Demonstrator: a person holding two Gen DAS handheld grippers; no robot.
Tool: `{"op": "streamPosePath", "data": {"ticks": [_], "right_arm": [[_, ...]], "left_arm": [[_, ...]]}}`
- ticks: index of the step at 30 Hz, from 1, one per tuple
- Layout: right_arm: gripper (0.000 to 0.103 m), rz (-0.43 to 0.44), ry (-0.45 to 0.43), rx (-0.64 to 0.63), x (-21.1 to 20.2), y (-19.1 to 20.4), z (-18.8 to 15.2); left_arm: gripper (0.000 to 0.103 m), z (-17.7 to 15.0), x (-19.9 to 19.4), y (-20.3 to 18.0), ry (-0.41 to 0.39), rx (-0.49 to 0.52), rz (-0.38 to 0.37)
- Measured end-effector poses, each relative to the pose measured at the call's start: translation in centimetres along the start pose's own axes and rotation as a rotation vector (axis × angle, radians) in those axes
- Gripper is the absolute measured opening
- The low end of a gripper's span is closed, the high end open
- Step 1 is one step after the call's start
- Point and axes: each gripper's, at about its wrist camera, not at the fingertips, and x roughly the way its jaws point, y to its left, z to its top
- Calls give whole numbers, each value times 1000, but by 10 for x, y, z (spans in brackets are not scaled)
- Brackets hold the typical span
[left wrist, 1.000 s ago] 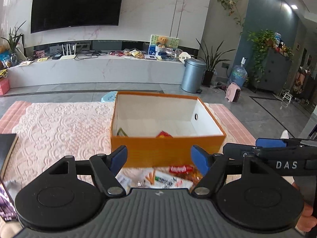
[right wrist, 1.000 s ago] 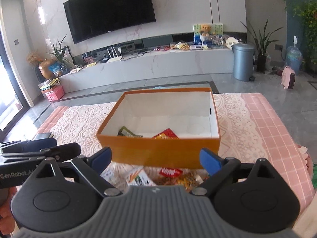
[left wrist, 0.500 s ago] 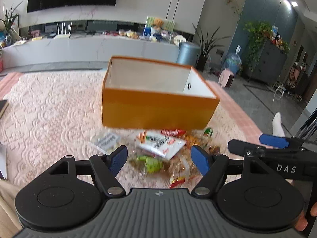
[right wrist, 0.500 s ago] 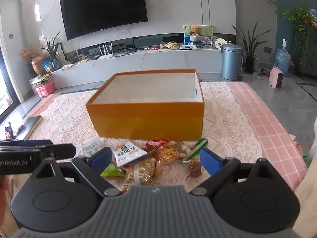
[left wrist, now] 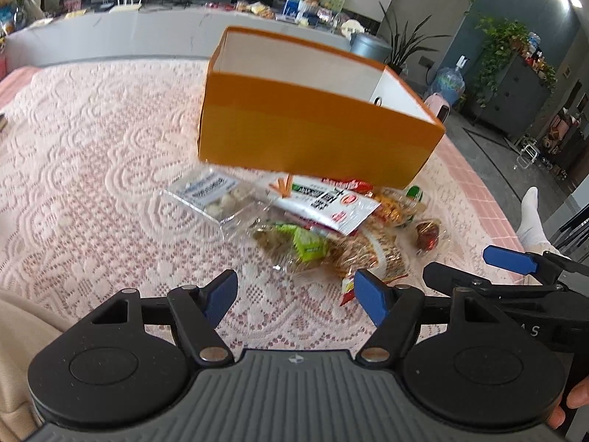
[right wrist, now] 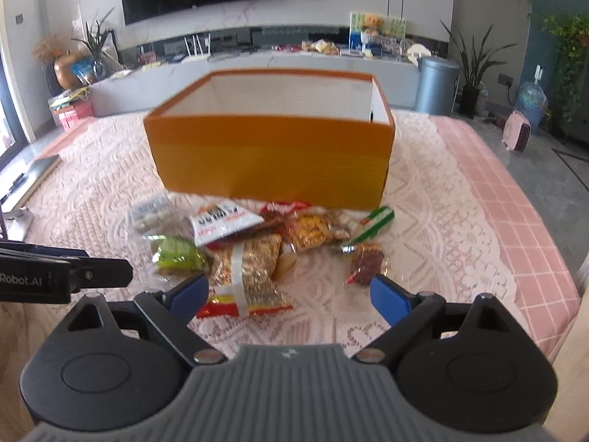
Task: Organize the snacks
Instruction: 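Grasp the green vegetable bag with the left tool while the right tool grasps the peanut bag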
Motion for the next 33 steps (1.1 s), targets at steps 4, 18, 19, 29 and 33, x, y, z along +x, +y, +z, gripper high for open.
{"op": "streamPosePath", "data": {"ticks": [4,18,19,29,33], "right_arm": [[91,-4,29,11,11,-3,-3],[79,69,43,1,43,13,6],[77,72,50,1,47,14,6],[64,122,99,53,72,15,5],[61,138,107,68,76,15,5]], "left_arm": [[83,0,9,3,20,-14,-6],[78,13,40,12,39,-126,-1],[77,13,41,14,42,-138,2],[78,14,62,22,74,-214,3],[77,13,71,21,82,-218,4]]}}
